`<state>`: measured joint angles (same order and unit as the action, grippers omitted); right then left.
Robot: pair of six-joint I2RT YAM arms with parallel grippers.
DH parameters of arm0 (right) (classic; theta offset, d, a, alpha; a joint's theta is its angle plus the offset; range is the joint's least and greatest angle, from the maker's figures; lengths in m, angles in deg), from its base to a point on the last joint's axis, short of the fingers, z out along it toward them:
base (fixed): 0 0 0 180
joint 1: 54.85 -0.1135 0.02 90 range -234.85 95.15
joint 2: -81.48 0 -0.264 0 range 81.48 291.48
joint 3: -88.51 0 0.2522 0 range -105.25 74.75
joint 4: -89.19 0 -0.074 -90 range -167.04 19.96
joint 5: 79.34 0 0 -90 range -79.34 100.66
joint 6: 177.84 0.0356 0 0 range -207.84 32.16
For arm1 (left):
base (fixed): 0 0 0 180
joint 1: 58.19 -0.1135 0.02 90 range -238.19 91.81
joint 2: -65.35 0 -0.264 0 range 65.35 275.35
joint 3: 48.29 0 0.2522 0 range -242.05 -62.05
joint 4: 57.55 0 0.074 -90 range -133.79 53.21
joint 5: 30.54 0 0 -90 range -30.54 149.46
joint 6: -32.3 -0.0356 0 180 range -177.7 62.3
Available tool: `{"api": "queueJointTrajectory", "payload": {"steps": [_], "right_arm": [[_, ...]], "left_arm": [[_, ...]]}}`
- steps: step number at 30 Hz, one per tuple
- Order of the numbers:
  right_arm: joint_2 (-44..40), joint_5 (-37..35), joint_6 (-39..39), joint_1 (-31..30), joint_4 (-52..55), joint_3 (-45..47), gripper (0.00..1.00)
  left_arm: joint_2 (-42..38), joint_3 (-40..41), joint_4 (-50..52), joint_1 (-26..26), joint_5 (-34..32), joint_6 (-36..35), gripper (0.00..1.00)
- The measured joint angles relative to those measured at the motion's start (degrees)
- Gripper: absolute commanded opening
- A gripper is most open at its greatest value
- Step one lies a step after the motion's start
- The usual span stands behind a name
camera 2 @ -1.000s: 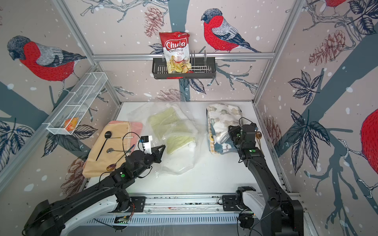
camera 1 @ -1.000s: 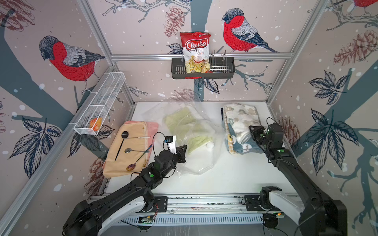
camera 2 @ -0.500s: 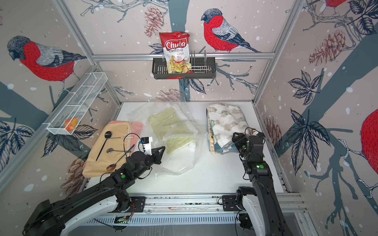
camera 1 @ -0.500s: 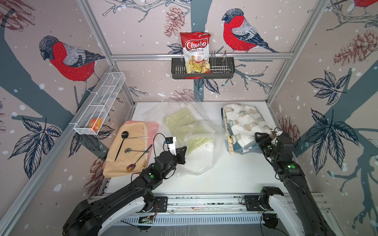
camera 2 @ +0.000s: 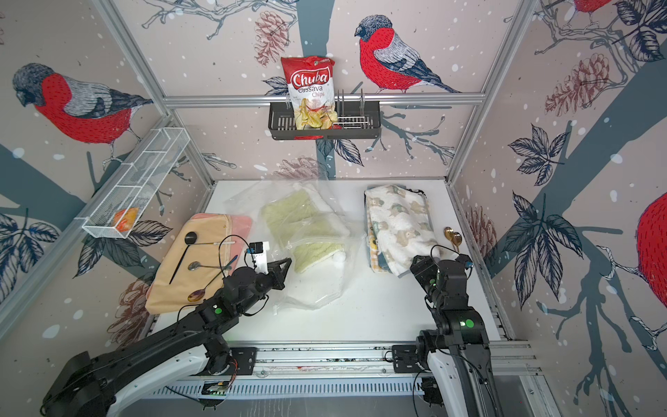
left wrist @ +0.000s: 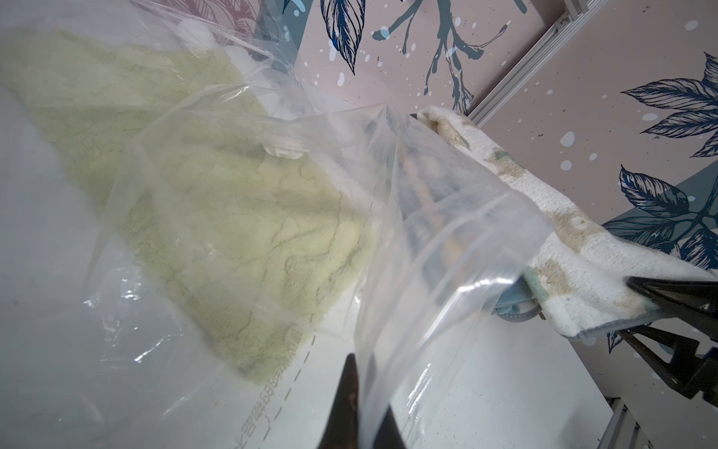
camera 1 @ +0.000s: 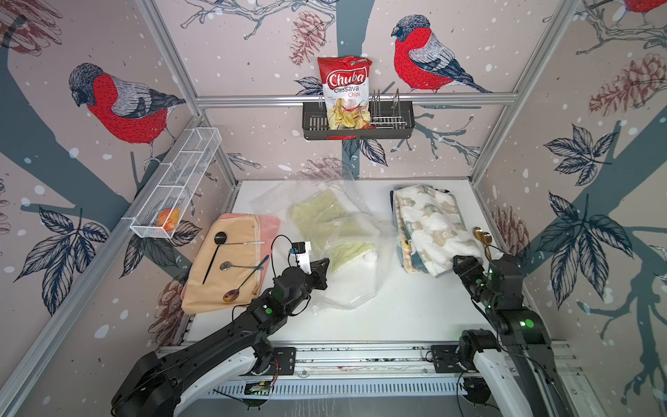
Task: Take the blanket out of the vacuum bag
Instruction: Place the blanket at the center of the board.
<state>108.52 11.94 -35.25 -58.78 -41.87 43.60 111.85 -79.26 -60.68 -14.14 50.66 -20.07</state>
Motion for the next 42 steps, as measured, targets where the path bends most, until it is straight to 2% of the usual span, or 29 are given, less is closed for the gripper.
{"api": "queueJointTrajectory", "payload": {"steps": [5, 10, 11, 14, 18, 21, 23, 26, 31, 34, 42], "right_arm": [[6.14, 3.96, -0.04, 0.92, -7.91, -0.13, 1.0], [11.61, 11.02, 0.07, 2.99, -17.11, 0.28, 1.0], [12.72, 12.41, 0.13, 3.56, -18.56, 0.72, 1.0], [14.08, 14.97, 0.35, 5.07, -21.03, 1.73, 1.0], [14.38, 17.62, 0.17, 8.28, -21.24, 0.85, 1.0], [10.97, 17.62, -1.14, 11.04, -18.69, 0.24, 1.0], [7.87, 17.73, -1.64, 13.53, -18.01, 1.92, 1.0], [7.58, 20.61, -2.05, 17.86, -17.94, 5.22, 1.0], [11.5, 25.75, -2.93, 19.56, -19.67, 8.61, 1.0], [12.81, 27.23, -2.97, 19.69, -22.36, 8.76, 1.0], [16.02, 30.42, -2.27, 19.69, -29.03, 9.27, 1.0]], "left_arm": [[0.17, -0.39, -0.37, 0.0, 0.07, -0.04, 0.0], [0.83, -1.9, 0.15, -0.07, 1.42, -0.04, 0.0], [1.11, -3.13, 0.52, -0.11, 1.66, -0.17, 0.04], [1.64, -6.51, 0.57, -0.11, 3.32, -0.83, 0.26], [1.36, -9.55, 0.83, -0.11, 5.88, -1.68, 0.47], [-0.04, -9.9, 1.2, -0.11, 7.3, -1.6, 0.64], [-1.27, -9.49, 1.79, -0.11, 7.78, -1.57, 0.7], [-2.56, -8.83, 3.96, -0.11, 8.79, -0.42, 0.72], [-1.62, -13.4, 7.34, -0.22, 12.46, -0.87, 0.61], [4.96, -19.74, 5.27, -0.2, 16.76, -1.68, 0.63], [38.07, -38.82, -0.63, 2.67, 29.99, -1.64, 0.62]]}}
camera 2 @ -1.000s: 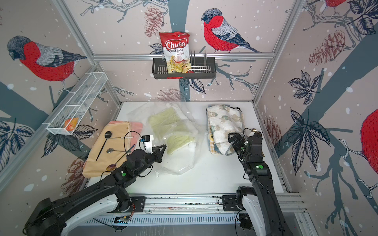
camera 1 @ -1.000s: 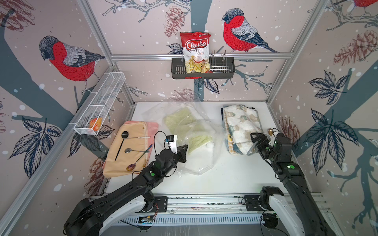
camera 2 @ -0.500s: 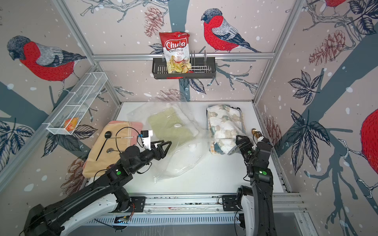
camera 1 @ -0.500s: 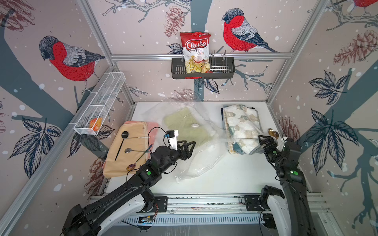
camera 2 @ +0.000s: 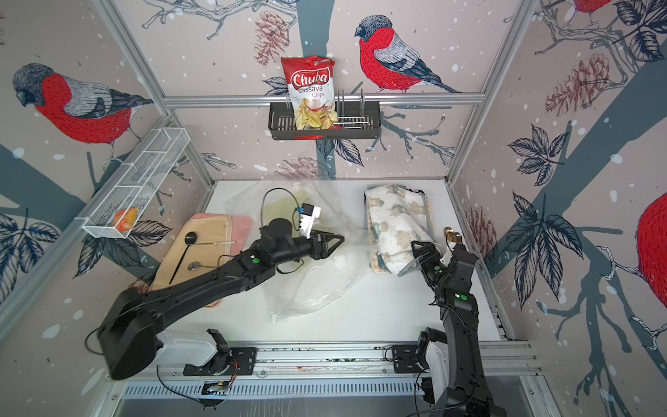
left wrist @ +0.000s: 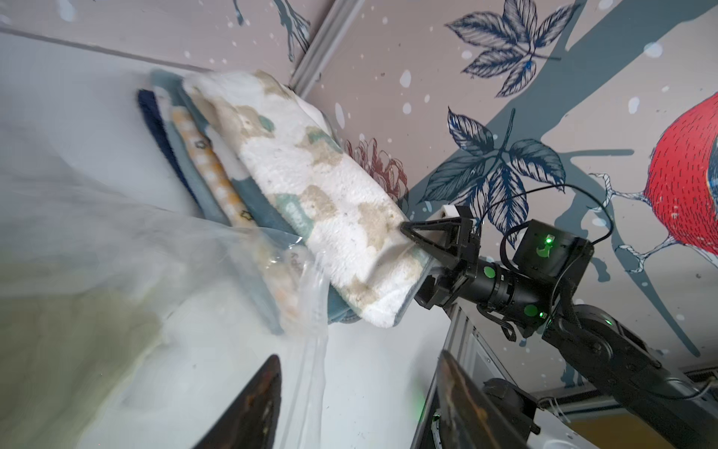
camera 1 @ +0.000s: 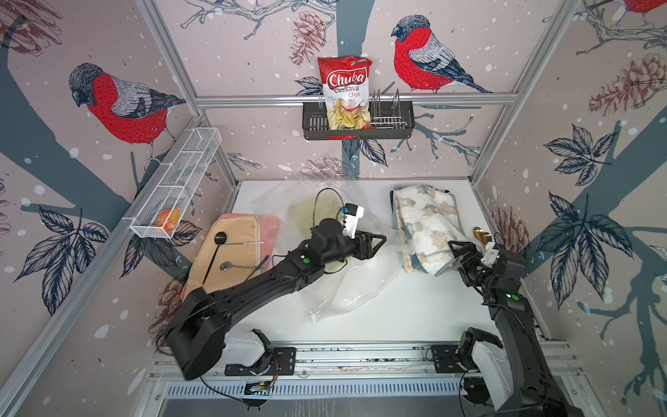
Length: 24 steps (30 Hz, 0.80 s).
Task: Take the blanket out of the vacuum bag
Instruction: Place the blanket at the center of the board.
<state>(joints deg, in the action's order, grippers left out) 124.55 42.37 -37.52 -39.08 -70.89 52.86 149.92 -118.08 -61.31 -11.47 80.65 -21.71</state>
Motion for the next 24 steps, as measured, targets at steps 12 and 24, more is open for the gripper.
{"api": "queueJointTrajectory", "payload": {"steps": [12, 24], "right_arm": [[1.18, 2.23, 2.12, -0.02, -4.92, 0.7, 1.0], [1.36, 4.42, 2.36, -0.02, -7.52, 2.05, 1.0]], "left_arm": [[29.27, -23.41, -0.17, 1.01, 2.54, 4.0, 0.58], [38.01, -30.95, 0.74, 0.96, 1.33, 2.99, 0.45]]}}
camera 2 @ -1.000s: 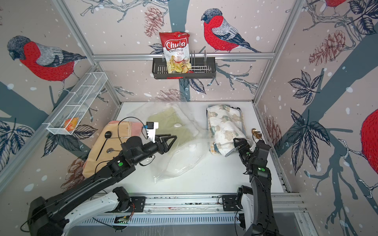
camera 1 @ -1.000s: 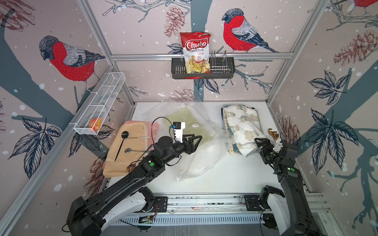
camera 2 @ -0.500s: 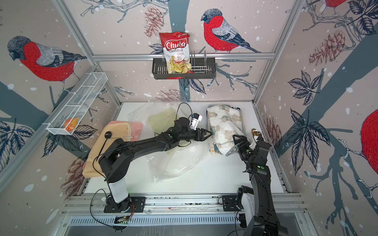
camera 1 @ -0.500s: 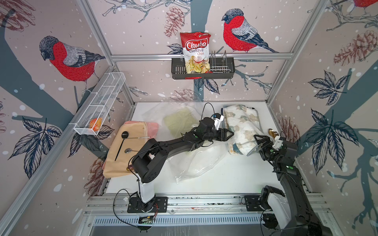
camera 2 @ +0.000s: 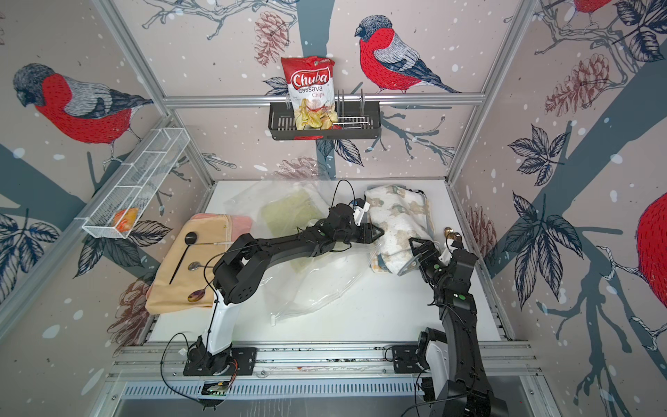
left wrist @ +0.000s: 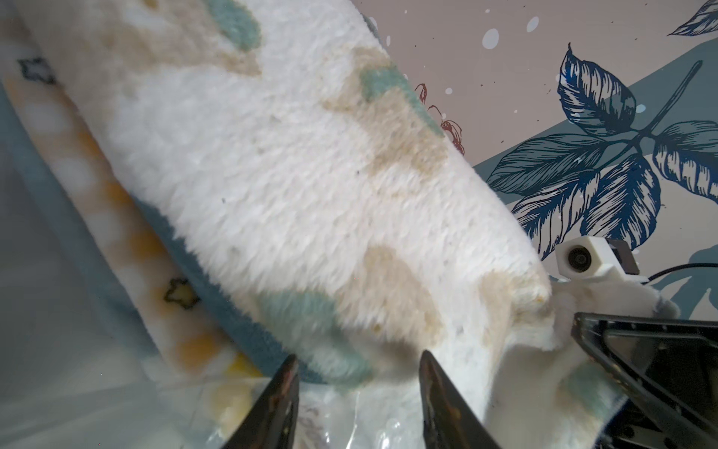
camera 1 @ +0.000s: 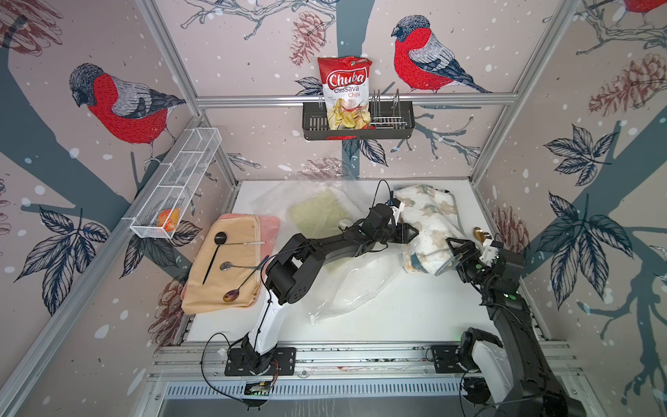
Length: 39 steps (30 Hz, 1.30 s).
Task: Take the blanket out of the vacuum bag
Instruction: Place the blanket at the center of the board.
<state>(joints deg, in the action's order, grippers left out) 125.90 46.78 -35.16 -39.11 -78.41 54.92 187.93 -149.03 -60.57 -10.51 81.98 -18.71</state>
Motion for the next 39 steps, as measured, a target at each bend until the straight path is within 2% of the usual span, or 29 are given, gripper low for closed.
{"api": "queueJointTrajectory", "payload": {"steps": [3, 7, 9, 10, 20, 27, 39], "right_arm": [[0.17, 0.39, 0.31, 0.0, -0.61, 0.63, 1.0], [-0.11, 0.66, 1.29, 0.0, -0.94, 0.7, 1.0], [-0.46, 0.87, 1.29, 0.0, -0.96, 0.7, 1.0], [-0.63, 0.94, 1.29, 0.0, -0.94, 0.7, 1.0], [-1.73, 1.36, 1.27, 0.0, -0.68, 0.85, 1.0], [-3.91, 1.86, 1.27, 0.52, -0.2, 2.01, 1.0], [-10.19, 6.38, 0.44, 6.91, 7.15, 2.36, 1.0]], "left_arm": [[1.7, -2.21, -0.39, -0.17, 0.15, 0.04, 0.38], [3.3, -3.5, -0.61, -0.24, 0.17, 0.02, 0.17], [3.69, -3.5, -0.66, -0.35, 0.35, 0.04, 0.02], [3.8, -3.5, -0.74, -0.46, 0.37, 0.09, 0.0], [2.89, -3.85, -1.29, -2.23, 0.11, 0.0, 0.0], [4.02, -10.93, 0.7, -4.39, -0.46, -1.44, 0.0], [7.58, -16.15, 6.73, -5.7, -1.66, -2.45, 0.0]]}}
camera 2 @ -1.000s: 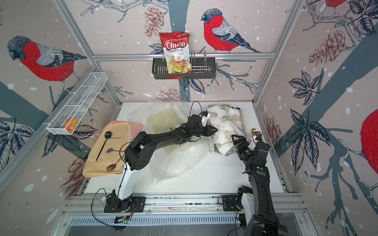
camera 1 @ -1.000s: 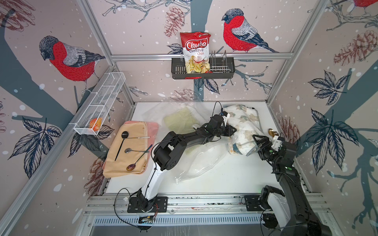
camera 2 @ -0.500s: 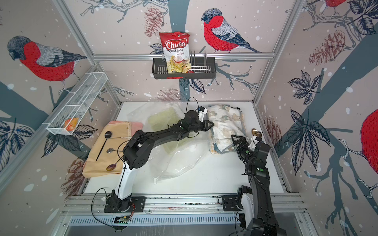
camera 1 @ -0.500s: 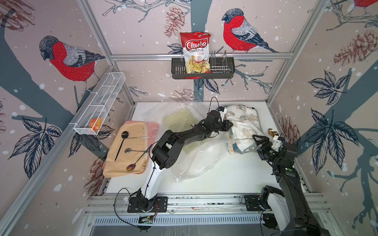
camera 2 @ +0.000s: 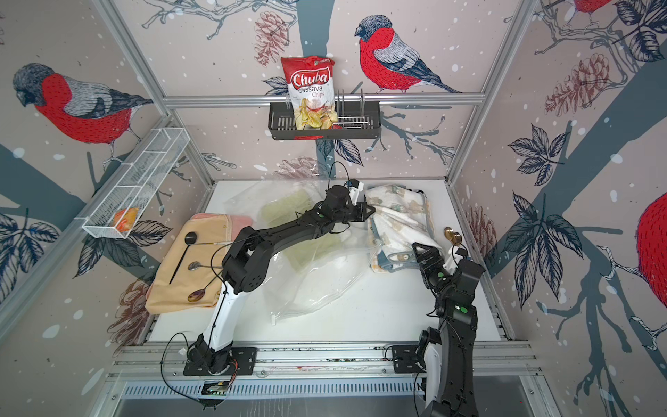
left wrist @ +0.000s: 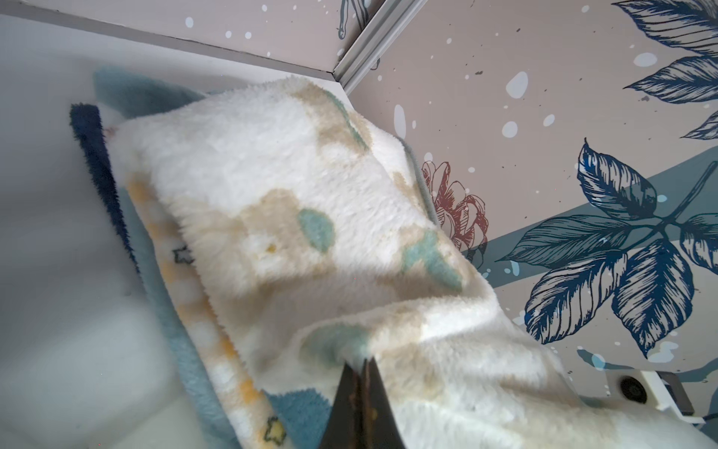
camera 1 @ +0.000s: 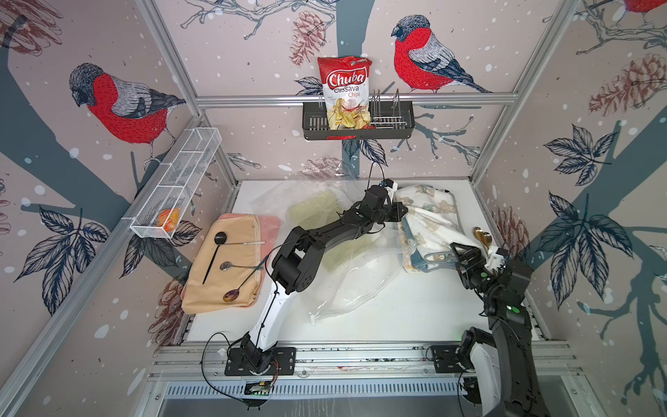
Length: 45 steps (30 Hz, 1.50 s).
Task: Take the blanket out of the vacuum bag
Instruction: Place the blanket at the center of the board.
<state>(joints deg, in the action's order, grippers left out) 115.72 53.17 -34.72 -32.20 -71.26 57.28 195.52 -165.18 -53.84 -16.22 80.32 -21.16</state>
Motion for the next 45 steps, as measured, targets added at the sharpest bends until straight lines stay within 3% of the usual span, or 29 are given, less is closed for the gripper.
{"api": "queueJointTrajectory", "payload": {"steps": [15, 16, 18, 21, 26, 29, 34, 39, 45], "right_arm": [[-3.91, 7.91, -2.12, 4.87, 5.64, 1.01, 1.0], [-3.48, 8.26, -1.9, 4.87, 5.01, 1.51, 1.0], [-2.08, 8.85, -0.5, 4.87, 3.41, 2.03, 1.0], [0.24, 9.35, -0.28, 4.87, 1.16, 1.62, 1.0], [3.06, 10.43, 0.83, 4.87, -1.92, 0.13, 1.0], [4.46, 11.19, 1.36, 4.83, -3.8, 0.02, 1.0], [5.62, 11.76, 3.06, 4.72, -5.64, -0.37, 1.0], [5.2, 11.72, 4.04, 4.7, -5.9, -1.4, 1.0], [4.9, 10.8, 4.07, 3.76, -5.84, -1.99, 1.0]], "left_arm": [[2.84, -3.34, 2.89, -1.6, -2.54, -0.48, 0.0], [2.67, -3.34, 3.02, -1.6, -1.9, -0.48, 0.06], [1.31, -2.08, 2.93, -1.51, -1.05, -0.46, 0.42], [-4.61, 4.81, 1.16, -1.46, 0.5, -0.52, 0.59], [-22.62, 25.55, -9.33, -0.5, 2.73, -0.52, 0.69], [-27.56, 33.22, -15.45, 3.69, 4.68, -0.52, 0.77], [-27.15, 37.07, -23.61, 9.9, 8.94, 1.05, 0.78], [-22.77, 39.45, -33.35, 10.03, 7.52, 9.18, 0.79], [-17.68, 34.84, -37.05, 10.49, 6.08, 14.75, 0.83]]}}
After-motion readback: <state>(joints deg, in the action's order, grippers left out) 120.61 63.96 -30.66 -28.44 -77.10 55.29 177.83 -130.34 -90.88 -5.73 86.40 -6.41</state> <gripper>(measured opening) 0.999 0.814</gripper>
